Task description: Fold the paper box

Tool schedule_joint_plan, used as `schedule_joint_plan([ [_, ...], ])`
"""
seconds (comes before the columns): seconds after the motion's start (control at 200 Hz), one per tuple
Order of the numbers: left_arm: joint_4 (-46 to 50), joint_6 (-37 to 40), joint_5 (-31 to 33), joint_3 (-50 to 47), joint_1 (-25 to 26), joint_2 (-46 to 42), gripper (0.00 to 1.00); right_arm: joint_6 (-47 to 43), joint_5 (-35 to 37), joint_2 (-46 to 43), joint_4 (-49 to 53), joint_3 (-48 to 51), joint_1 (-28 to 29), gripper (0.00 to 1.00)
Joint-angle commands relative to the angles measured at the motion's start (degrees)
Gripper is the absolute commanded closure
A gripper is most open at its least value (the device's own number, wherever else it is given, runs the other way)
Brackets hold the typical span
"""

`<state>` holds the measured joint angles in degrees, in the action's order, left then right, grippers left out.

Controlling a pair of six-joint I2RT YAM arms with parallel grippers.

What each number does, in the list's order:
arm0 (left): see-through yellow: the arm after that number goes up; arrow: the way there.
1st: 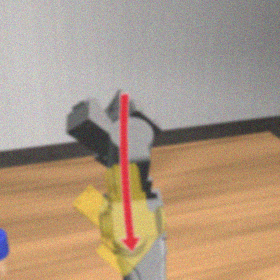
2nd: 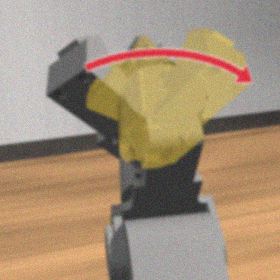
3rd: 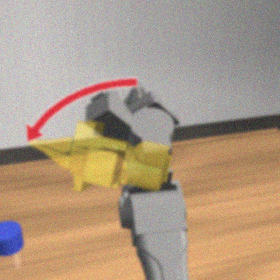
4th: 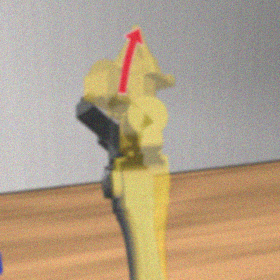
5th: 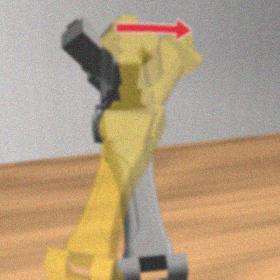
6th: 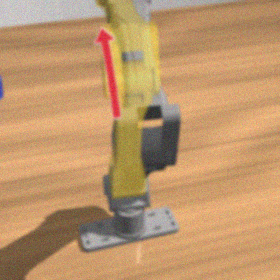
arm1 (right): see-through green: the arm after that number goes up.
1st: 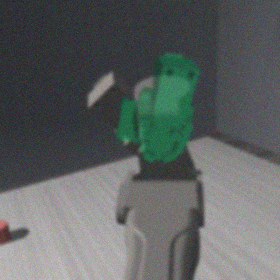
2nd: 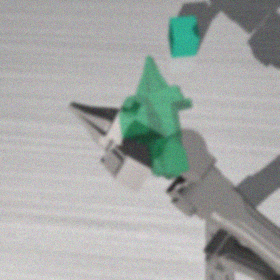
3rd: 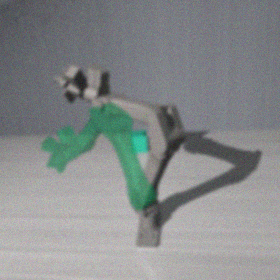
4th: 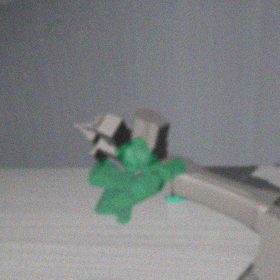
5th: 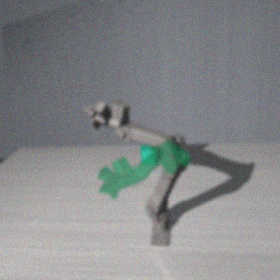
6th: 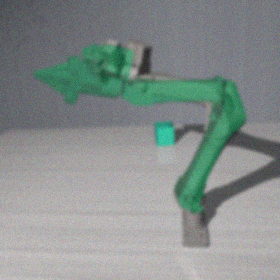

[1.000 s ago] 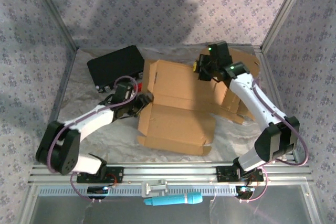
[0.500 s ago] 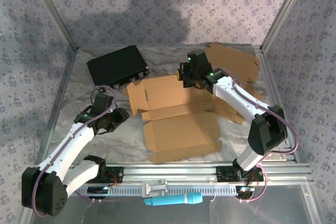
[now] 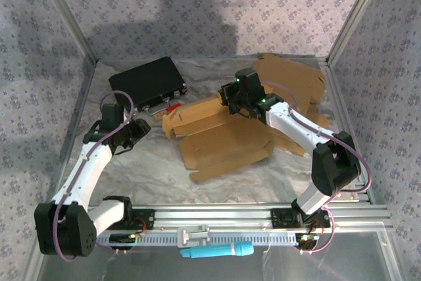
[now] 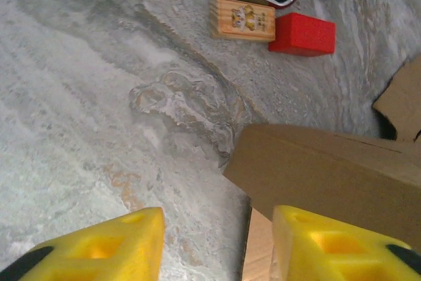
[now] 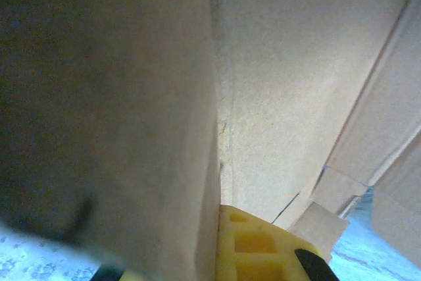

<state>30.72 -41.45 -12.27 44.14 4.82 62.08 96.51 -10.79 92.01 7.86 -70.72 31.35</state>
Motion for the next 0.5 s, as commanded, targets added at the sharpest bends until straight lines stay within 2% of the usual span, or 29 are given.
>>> schedule_joint_plan([
  [0.0, -6.63, 8.59, -3.45, -0.48, -0.33, 2.6, 0.58, -1.73, -1.73, -1.06, -0.21, 1.39, -0.8, 1.0],
  [0.12, -14.99, 14.48, -6.98, -4.46, 0.03, 3.45, 0.57, -2.39, -2.88, -0.06, -0.5, 1.2, -1.81, 1.0],
  [0.27, -17.2, 19.22, -7.12, -5.16, 0.7, 6.03, 0.53, -3.6, -4.96, 1.82, -1.3, 0.58, -2.48, 1.0],
  [0.5, -21.5, 23.27, -6.44, -4.4, 5.12, 10.91, 0.5, -5.62, -5.99, 3.22, -6.55, 3.39, -2.7, 1.0],
])
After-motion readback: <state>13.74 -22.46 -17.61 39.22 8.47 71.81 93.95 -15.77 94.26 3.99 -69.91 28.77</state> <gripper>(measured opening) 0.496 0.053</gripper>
